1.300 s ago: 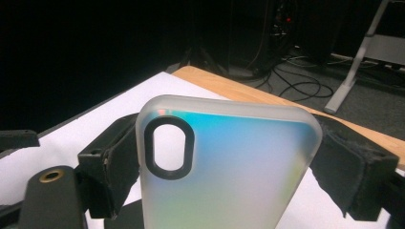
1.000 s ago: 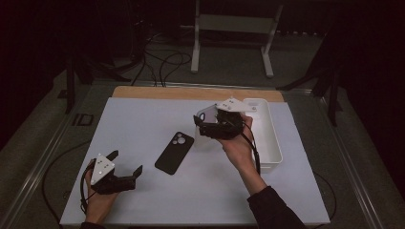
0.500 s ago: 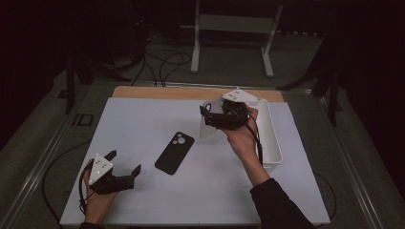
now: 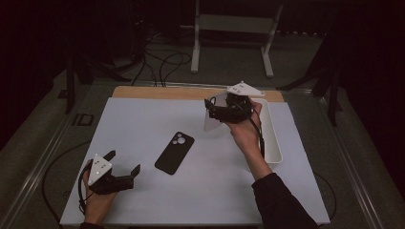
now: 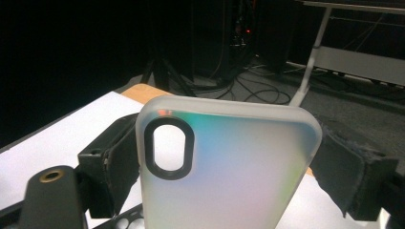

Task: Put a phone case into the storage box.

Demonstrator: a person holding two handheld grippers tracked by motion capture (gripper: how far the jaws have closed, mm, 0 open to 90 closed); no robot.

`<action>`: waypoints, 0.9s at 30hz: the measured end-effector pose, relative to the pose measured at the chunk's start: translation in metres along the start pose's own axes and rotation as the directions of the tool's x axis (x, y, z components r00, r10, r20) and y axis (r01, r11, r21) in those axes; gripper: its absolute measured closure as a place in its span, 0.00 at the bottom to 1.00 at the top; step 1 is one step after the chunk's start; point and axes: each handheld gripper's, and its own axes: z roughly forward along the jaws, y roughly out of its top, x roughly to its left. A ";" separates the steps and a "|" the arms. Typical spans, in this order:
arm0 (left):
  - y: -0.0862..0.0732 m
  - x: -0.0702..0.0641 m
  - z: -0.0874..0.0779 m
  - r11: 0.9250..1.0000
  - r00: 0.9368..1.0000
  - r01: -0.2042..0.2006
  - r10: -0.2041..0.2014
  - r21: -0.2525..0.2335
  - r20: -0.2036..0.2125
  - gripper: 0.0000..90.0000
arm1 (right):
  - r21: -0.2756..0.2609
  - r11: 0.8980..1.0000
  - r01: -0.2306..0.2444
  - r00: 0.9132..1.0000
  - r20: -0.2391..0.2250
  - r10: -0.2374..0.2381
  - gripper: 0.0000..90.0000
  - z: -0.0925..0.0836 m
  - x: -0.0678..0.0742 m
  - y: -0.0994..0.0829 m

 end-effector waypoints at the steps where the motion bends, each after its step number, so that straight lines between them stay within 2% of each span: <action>1: 0.000 0.000 0.000 1.000 1.000 0.001 -0.001 0.001 -0.001 0.00 | 0.000 1.000 -0.001 1.000 0.003 0.001 0.18 0.000 -0.001 0.000; 14: 0.000 0.000 0.000 1.000 1.000 -0.001 0.001 0.002 -0.004 0.00 | -0.002 1.000 0.012 0.999 0.049 -0.012 0.18 0.007 -0.017 0.006; 27: -0.002 0.001 -0.003 1.000 1.000 0.009 -0.009 0.001 -0.016 0.00 | 0.006 1.000 -0.007 0.994 0.108 0.006 0.18 0.012 -0.036 0.010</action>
